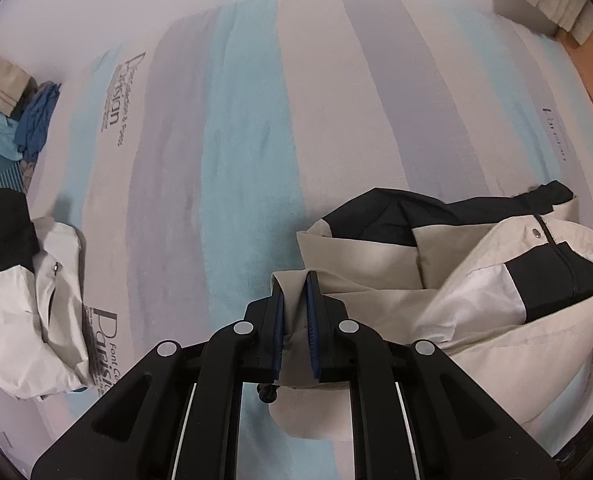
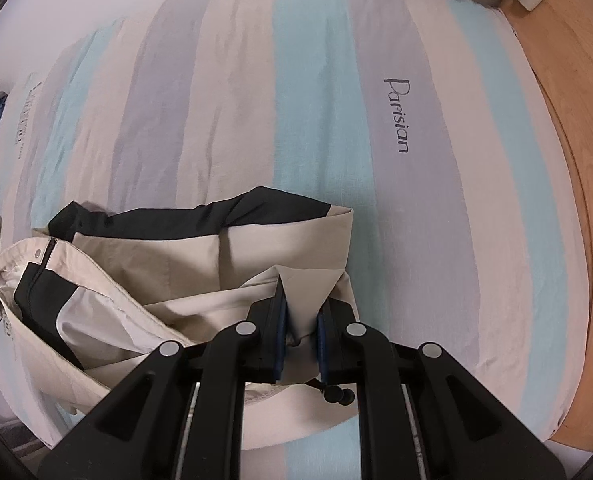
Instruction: Fold large clothes
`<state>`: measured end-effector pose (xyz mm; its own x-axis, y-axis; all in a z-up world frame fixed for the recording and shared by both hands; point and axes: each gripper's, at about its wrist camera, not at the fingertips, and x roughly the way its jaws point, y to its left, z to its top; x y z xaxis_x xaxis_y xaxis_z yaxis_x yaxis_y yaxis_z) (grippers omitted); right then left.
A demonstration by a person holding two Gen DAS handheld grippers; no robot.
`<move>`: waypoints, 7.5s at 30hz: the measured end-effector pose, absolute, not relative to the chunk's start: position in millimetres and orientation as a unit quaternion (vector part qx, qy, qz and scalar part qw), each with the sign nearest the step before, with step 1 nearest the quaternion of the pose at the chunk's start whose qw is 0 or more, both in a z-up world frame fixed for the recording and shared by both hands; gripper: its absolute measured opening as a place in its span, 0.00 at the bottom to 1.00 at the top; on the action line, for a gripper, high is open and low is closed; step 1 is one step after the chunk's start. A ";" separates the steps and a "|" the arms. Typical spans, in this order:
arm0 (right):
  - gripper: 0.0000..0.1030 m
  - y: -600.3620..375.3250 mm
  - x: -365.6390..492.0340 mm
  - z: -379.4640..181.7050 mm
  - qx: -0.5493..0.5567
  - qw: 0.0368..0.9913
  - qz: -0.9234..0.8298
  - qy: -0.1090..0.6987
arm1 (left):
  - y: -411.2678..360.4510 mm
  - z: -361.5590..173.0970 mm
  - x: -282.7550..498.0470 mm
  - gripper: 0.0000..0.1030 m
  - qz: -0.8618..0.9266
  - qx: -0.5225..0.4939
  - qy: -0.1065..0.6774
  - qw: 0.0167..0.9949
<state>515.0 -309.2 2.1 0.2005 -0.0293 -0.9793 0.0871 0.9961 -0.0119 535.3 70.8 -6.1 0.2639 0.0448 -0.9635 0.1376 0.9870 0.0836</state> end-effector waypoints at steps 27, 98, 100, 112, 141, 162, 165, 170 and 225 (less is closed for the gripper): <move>0.11 -306.8 569.0 -84.3 0.024 0.751 -0.043 0.658 | 64.6 -90.4 574.7 0.09 -0.015 0.097 0.625 0.775; 0.84 -210.1 508.9 -119.2 0.022 0.796 0.007 0.605 | 2.2 -136.5 529.2 0.94 -0.014 0.005 0.581 0.814; 0.84 -211.3 501.0 -109.9 0.023 0.799 0.012 0.601 | 7.5 -126.7 524.8 0.94 -0.018 0.006 0.578 0.816; 0.84 -165.8 446.5 -54.2 0.042 0.814 0.067 0.575 | 80.6 -99.6 464.4 0.94 -0.021 -0.008 0.597 0.802; 0.90 -101.1 437.7 -154.9 -0.005 0.786 0.059 0.616 | 145.0 -177.0 475.3 0.95 -0.108 -0.071 0.645 0.754; 0.90 -118.1 446.1 -164.8 0.001 0.783 0.070 0.618 | 163.4 -165.3 428.6 0.90 -0.234 -0.093 0.617 0.746; 0.91 -119.5 447.2 -165.9 0.001 0.783 0.072 0.618 | 159.9 -170.6 430.2 0.91 -0.242 -0.101 0.616 0.743; 0.91 -119.6 446.9 -165.9 0.000 0.785 0.071 0.616 | 148.0 -191.8 452.7 0.95 -0.242 -0.102 0.635 0.726; 0.91 -123.7 435.8 -162.9 0.003 0.796 0.073 0.601 | 127.7 -150.8 426.9 0.21 -0.206 -0.121 0.620 0.747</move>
<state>435.8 -123.7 -162.9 0.2663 0.1206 -0.9563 -0.1128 0.9892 0.0934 426.9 127.7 -150.8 0.1468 -0.4580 -0.8768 0.1574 0.8859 -0.4364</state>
